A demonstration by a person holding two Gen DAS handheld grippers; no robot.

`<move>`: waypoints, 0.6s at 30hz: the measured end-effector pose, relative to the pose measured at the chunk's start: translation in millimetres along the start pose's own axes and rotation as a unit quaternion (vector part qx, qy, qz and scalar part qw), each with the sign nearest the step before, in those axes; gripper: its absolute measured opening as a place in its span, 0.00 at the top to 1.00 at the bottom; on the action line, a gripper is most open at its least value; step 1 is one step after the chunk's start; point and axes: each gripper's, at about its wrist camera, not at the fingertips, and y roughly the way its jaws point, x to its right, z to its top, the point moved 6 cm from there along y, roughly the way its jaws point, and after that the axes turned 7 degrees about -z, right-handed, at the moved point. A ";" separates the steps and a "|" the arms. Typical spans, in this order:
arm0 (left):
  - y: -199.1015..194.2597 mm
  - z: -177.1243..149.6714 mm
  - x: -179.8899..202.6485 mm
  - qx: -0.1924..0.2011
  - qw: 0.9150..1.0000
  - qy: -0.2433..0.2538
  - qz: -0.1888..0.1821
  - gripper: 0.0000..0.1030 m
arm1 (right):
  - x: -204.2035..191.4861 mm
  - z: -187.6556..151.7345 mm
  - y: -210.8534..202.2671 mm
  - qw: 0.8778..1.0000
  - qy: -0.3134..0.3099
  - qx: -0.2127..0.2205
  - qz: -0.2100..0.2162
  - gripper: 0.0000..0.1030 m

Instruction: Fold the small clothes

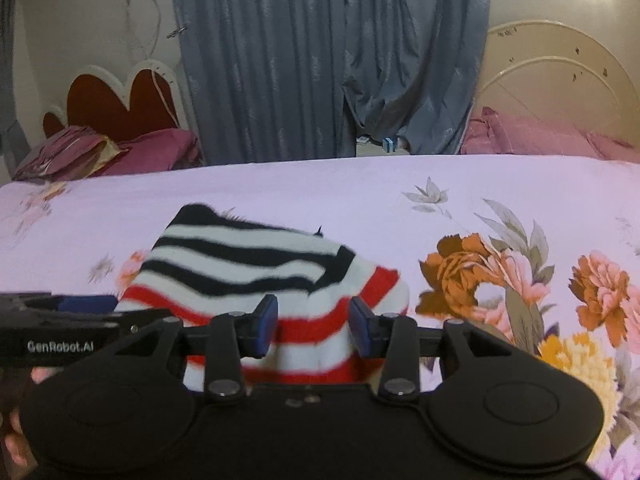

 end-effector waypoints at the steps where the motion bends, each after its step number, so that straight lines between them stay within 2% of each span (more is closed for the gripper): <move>1: -4.0 -4.2 0.7 -0.001 1.000 0.001 -0.002 0.23 | -0.8 -3.5 -4.6 1.000 -0.005 0.000 0.001 0.65; 8: -21.0 -35.5 -1.6 -0.005 1.000 0.004 -0.014 0.23 | -3.8 -26.1 -35.3 0.999 -0.028 0.015 -0.007 0.69; 12: -19.2 -40.7 -7.9 -0.008 0.999 -0.024 -0.021 0.23 | 6.5 -49.2 -15.7 0.998 -0.049 -0.021 -0.045 0.73; 13: -18.3 -41.8 -7.6 -0.010 1.000 -0.021 -0.020 0.23 | 12.5 -53.9 -10.2 0.997 -0.042 -0.030 -0.049 0.70; 15: -21.8 -42.5 -6.2 -0.009 1.000 -0.021 -0.015 0.23 | 20.7 -51.8 -12.7 0.999 -0.005 -0.036 -0.039 0.71; 18: -29.9 -43.8 -2.1 -0.008 1.000 -0.012 -0.014 0.23 | 16.6 -47.1 -30.3 0.999 -0.015 -0.013 -0.038 0.71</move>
